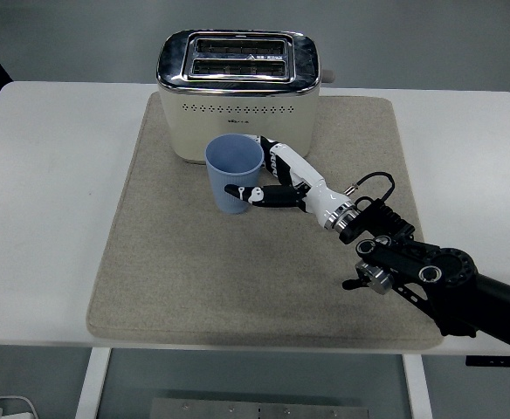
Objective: Put the water cup in front of the bread machine
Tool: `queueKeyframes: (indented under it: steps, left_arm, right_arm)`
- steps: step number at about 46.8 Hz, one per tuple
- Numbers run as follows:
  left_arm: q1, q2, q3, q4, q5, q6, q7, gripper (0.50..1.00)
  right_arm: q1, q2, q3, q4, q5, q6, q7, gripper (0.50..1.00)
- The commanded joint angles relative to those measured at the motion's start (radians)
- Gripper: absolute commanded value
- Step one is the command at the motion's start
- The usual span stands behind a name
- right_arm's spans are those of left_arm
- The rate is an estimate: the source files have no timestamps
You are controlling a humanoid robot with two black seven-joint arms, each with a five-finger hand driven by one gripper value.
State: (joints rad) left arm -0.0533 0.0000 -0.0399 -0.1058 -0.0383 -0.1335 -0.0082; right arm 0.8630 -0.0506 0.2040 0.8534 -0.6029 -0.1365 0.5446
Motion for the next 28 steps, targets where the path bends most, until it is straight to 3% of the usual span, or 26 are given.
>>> queueKeyframes:
  steps: [1,28]
  left_arm:
    - [0.001,0.000,0.000,0.000,0.000,0.000,0.000,1.000]
    - [0.001,0.000,0.000,0.000,0.000,0.000,0.000,1.000]
  right_arm:
    - [-0.002,0.000,0.000,0.001,0.000,0.000,0.000,0.919]
    - [0.001,0.000,0.000,0.004,0.000,0.000,0.009,0.919]
